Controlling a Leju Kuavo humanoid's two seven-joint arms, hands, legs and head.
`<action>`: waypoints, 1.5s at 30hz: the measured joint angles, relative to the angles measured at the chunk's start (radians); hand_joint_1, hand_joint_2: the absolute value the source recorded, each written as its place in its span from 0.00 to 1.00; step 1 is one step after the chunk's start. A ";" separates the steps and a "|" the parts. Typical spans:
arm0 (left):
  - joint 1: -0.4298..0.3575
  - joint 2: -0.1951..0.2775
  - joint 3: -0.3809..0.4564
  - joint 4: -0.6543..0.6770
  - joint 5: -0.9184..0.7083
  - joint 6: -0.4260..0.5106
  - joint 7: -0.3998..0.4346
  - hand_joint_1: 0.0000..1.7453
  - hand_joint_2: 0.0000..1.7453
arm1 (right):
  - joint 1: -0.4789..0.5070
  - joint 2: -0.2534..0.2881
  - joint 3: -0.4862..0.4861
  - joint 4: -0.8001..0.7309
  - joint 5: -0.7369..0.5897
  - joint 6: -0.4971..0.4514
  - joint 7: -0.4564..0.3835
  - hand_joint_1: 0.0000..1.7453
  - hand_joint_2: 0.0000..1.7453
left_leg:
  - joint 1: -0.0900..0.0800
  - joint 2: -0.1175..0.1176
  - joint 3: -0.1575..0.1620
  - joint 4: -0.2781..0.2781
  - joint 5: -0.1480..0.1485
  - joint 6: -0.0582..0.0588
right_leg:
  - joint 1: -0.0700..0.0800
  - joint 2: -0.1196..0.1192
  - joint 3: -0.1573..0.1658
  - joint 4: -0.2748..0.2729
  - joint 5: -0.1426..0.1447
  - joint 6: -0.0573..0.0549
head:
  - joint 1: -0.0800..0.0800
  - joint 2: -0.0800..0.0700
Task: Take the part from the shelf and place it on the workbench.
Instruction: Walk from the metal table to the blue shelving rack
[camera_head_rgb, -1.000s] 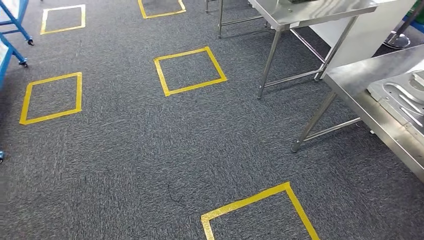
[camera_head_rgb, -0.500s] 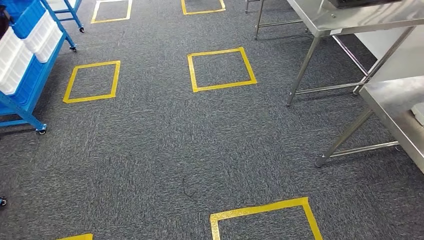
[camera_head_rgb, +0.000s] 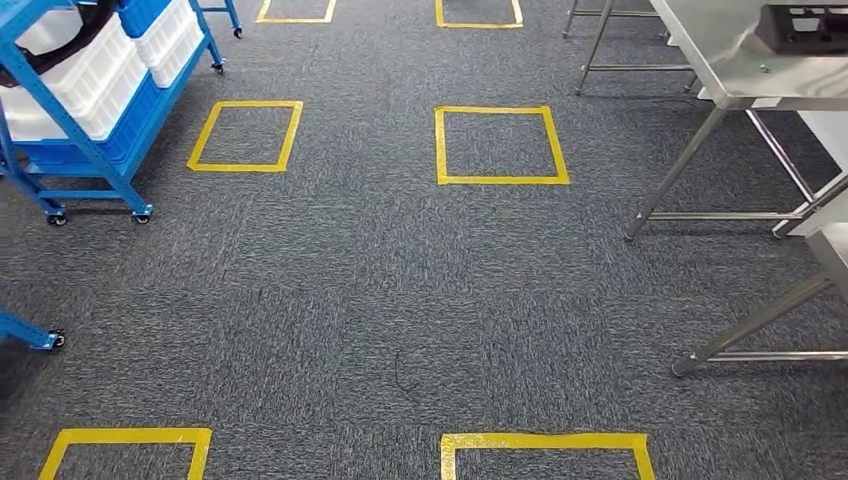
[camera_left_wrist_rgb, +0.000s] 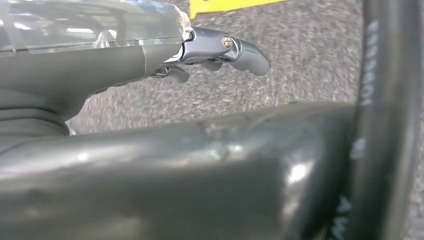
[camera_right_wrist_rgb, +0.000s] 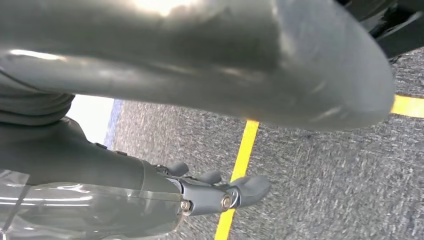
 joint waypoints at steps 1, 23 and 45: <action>0.000 0.001 0.000 0.000 0.000 0.000 0.000 0.00 0.00 | 0.000 0.000 -0.001 0.000 0.000 0.000 0.000 0.00 0.00 | 0.000 -0.015 0.001 0.002 -0.001 -0.002 | -0.002 0.005 0.016 -0.044 0.039 0.001 | 0.000 0.000; -0.008 0.027 -0.018 0.001 -0.076 -0.008 0.022 0.00 0.00 | -0.018 0.003 0.002 0.000 0.073 0.013 0.025 0.00 0.00 | -0.005 0.087 -0.011 0.021 -0.013 -0.025 | 0.010 -0.121 0.134 -0.262 0.106 -0.020 | 0.000 0.000; -0.007 0.055 -0.056 0.001 -0.064 0.000 0.000 0.00 0.00 | -0.009 0.001 0.028 0.001 0.069 0.002 -0.011 0.00 0.00 | 0.005 0.038 -0.147 0.305 -0.144 -0.060 | 0.008 -0.045 0.097 -0.258 0.136 -0.058 | 0.000 0.000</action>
